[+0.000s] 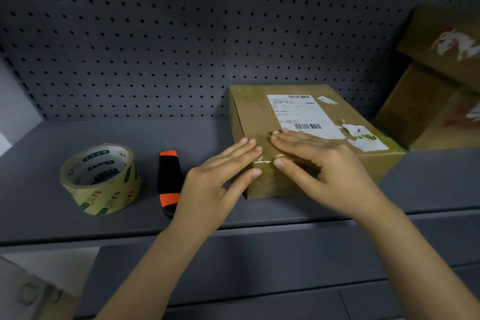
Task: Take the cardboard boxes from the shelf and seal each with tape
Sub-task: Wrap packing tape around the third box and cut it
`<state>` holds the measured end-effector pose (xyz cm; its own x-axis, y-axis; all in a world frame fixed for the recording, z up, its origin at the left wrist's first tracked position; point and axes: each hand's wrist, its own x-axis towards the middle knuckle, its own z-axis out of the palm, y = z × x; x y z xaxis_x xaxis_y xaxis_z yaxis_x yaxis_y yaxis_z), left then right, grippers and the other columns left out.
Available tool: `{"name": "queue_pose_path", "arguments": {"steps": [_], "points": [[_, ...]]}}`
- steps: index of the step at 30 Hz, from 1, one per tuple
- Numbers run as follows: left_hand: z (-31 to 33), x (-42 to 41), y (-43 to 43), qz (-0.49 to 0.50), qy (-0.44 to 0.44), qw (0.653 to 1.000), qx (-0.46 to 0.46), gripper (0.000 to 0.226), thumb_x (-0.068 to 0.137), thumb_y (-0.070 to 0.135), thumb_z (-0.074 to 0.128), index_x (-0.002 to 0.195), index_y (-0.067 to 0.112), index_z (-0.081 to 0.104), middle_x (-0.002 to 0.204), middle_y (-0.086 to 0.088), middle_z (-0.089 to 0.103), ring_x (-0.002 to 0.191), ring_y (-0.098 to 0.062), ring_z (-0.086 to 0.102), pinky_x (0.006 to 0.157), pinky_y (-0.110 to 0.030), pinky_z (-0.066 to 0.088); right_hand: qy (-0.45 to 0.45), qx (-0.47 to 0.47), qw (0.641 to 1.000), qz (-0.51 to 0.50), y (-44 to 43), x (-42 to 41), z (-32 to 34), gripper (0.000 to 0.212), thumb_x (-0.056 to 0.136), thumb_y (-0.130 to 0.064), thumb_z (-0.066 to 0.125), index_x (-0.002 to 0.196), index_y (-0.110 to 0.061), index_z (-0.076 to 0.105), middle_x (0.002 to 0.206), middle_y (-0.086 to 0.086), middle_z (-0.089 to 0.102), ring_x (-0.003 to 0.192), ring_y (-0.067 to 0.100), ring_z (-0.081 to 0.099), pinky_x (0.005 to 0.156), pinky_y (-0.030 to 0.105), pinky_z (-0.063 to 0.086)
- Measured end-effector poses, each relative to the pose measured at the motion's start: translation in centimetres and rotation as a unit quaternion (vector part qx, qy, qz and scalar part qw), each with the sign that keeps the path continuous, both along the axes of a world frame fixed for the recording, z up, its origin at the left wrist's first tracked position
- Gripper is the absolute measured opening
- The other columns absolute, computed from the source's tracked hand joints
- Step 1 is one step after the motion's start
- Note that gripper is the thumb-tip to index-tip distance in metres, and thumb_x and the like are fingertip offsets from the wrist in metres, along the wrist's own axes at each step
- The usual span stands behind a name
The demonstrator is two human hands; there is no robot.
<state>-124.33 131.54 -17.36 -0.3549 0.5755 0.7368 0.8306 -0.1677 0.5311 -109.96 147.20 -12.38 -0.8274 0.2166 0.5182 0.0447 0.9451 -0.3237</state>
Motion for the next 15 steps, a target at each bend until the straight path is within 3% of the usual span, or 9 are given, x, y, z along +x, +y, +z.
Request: {"name": "queue_pose_path", "arguments": {"steps": [3, 10, 15], "points": [[0.1, 0.2, 0.0, -0.001, 0.029, 0.999, 0.035, 0.033, 0.086, 0.019, 0.075, 0.117, 0.011, 0.069, 0.124, 0.004, 0.065, 0.124, -0.004, 0.058, 0.104, -0.021, 0.045, 0.015, 0.01, 1.0, 0.008, 0.4, 0.0, -0.3, 0.047, 0.092, -0.048, 0.058, 0.128, -0.019, 0.065, 0.131, -0.007, 0.062, 0.128, 0.003, 0.052, 0.108, 0.036, 0.045], [0.7, -0.9, 0.1, -0.013, 0.146, 0.989, 0.02, 0.025, 0.09, 0.013, 0.069, 0.114, 0.008, 0.072, 0.122, 0.003, 0.066, 0.122, -0.007, 0.059, 0.104, -0.022, 0.045, 0.056, 0.006, 0.998, 0.025, 0.5, -0.4, -0.8, 0.044, 0.089, -0.042, 0.063, 0.122, -0.013, 0.068, 0.126, -0.002, 0.065, 0.124, 0.006, 0.056, 0.107, 0.035, 0.046], [0.8, -0.2, 0.8, -0.011, 0.038, 0.998, 0.043, 0.015, 0.091, 0.016, 0.069, 0.099, 0.006, 0.075, 0.105, 0.002, 0.07, 0.109, -0.007, 0.063, 0.096, -0.024, 0.048, 0.089, 0.001, 0.996, 0.023, 0.5, -0.5, -1.1, 0.04, 0.086, -0.038, 0.069, 0.116, -0.011, 0.072, 0.121, 0.0, 0.068, 0.12, 0.007, 0.06, 0.105, 0.033, 0.047]]}}
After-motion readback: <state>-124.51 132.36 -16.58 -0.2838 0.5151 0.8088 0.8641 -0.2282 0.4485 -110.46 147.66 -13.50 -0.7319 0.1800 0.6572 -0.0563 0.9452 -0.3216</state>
